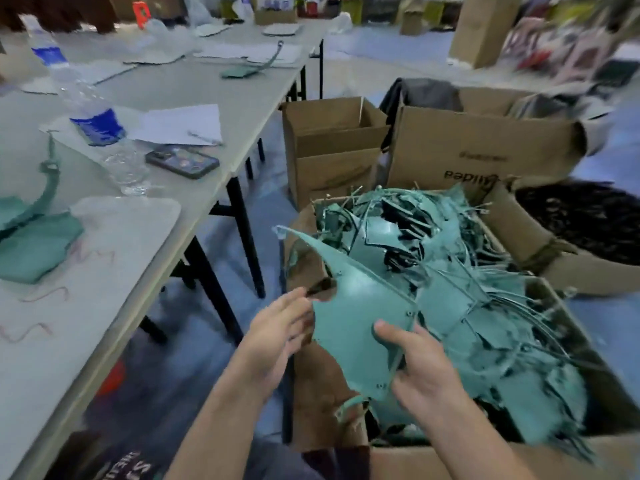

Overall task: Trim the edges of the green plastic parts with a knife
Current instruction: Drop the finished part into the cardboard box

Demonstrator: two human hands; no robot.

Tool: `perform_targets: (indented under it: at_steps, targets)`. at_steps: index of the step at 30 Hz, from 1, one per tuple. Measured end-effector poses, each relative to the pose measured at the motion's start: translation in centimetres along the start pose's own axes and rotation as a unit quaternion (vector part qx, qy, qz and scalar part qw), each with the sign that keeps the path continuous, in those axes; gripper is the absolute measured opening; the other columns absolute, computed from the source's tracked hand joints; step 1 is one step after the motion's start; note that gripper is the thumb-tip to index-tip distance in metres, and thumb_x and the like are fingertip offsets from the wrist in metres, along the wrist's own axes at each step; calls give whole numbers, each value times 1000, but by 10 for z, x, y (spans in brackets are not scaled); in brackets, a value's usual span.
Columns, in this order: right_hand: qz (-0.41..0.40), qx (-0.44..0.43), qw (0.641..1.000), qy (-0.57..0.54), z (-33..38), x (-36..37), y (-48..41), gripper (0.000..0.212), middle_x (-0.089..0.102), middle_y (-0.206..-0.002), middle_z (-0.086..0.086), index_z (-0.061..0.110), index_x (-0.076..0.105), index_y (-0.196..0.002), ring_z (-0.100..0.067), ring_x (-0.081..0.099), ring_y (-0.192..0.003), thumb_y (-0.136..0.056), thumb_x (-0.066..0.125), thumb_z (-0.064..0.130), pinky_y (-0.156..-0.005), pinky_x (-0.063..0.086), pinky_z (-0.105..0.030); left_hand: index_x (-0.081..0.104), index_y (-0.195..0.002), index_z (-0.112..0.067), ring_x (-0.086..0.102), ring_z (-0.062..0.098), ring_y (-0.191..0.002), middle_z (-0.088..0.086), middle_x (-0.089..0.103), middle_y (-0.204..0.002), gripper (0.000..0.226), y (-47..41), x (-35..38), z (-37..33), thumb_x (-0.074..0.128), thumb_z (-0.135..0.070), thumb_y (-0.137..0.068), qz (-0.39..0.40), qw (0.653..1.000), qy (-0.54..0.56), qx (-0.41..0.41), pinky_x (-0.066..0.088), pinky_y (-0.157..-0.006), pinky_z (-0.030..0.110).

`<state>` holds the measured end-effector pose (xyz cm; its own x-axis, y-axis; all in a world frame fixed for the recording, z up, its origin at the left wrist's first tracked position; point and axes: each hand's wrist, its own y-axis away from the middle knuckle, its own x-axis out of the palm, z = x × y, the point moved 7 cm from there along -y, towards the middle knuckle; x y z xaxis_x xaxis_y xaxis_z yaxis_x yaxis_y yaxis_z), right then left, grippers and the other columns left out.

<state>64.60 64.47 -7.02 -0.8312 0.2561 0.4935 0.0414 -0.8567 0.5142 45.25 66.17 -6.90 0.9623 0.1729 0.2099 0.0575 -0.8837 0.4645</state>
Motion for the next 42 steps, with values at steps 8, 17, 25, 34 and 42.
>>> perform_targets:
  at_steps: [8,17,25,34,42]
  targets:
    - [-165,152,971,-87,-16,-140,-47,34,73,-116,-25,-1,64,-127,-44,69,-107,-95,62,8,-87,57,-54,63,-132,-23,60,12,-122,-4,66,-131,42,-33,107,79,61,-5,-94,128,984,-84,-95,44,-110,35]
    - [-320,80,935,133,50,-207,-136,20,54,-78,-11,1,62,-116,-18,46,-54,-99,59,11,-49,40,-27,51,-144,-31,49,10,-130,-12,54,-140,45,-51,107,44,59,-24,-100,97,982,-151,-57,37,-116,38]
    - [-143,167,961,169,-87,-93,-133,16,68,-71,-14,-1,67,-99,-23,55,-51,-96,52,2,-49,37,-27,72,-116,-24,61,9,-113,-5,71,-117,30,-56,27,34,56,-5,-99,-39,992,-118,-30,49,-95,30]
    - [101,-97,925,353,-34,136,-82,20,77,-79,1,21,79,-82,-11,71,-71,-85,62,12,-66,56,-28,82,-85,-29,76,13,-88,-1,79,-86,40,-13,-61,-51,58,1,-93,-145,959,-158,186,59,-66,28]
    - [268,-261,816,440,-65,317,19,22,65,-61,14,30,75,-83,-3,58,-62,-82,60,13,-57,43,-17,82,-81,-17,65,19,-48,12,74,-66,25,102,-192,-147,65,2,-84,-307,903,-119,275,50,-46,23]
